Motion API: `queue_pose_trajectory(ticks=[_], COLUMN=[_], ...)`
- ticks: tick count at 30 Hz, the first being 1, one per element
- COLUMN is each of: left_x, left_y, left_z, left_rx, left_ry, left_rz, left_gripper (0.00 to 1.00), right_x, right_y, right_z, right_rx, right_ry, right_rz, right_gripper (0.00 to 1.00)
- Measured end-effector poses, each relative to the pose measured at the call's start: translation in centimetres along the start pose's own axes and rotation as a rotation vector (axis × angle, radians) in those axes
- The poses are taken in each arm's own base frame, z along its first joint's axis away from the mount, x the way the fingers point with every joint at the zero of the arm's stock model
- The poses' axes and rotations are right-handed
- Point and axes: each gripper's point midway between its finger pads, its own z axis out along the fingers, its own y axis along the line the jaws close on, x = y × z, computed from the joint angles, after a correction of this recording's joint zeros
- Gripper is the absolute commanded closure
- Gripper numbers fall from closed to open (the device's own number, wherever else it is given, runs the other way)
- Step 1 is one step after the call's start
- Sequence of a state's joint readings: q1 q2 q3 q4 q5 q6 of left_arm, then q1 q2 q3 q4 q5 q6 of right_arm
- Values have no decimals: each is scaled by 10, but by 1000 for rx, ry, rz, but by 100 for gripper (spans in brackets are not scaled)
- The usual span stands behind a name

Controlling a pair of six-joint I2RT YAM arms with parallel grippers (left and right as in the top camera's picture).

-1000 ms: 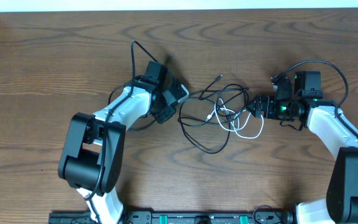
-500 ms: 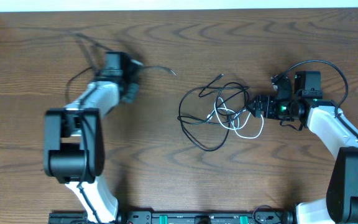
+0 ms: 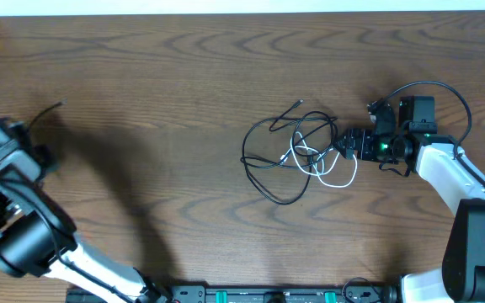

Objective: Untangle cables

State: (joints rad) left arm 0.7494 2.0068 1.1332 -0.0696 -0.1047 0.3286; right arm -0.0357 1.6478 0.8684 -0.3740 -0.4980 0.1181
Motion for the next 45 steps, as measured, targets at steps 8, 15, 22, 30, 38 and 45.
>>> queue_pose_trajectory(ticks=[8,15,22,30,38,45], left_x=[26,30,23,1,-47,-56], left_y=[71,82,73,71,125,105], left_z=[8,8,1,-58,-148,-149], left_rx=[-33,-34,-3,-5,-245,-245], left_ry=[16,9,4,-99,-313,-308], left_rz=[-244,-314,-325,-301,-143,25], left_gripper=[92,24,11,11,10,10], right_x=[-3,-10,-10,-13,-16,-16], right_y=[1,4,6,6,7,7], right_z=[0,0,0,0,-1,-1], right_rx=[-4,-18,-31,-32,-34,-37], right_ry=[-11,-40,-39,-49,-61,-63], right_rz=[-6,-22,-23,-29,-35,-37], right_gripper=[8,8,8,8,5,5])
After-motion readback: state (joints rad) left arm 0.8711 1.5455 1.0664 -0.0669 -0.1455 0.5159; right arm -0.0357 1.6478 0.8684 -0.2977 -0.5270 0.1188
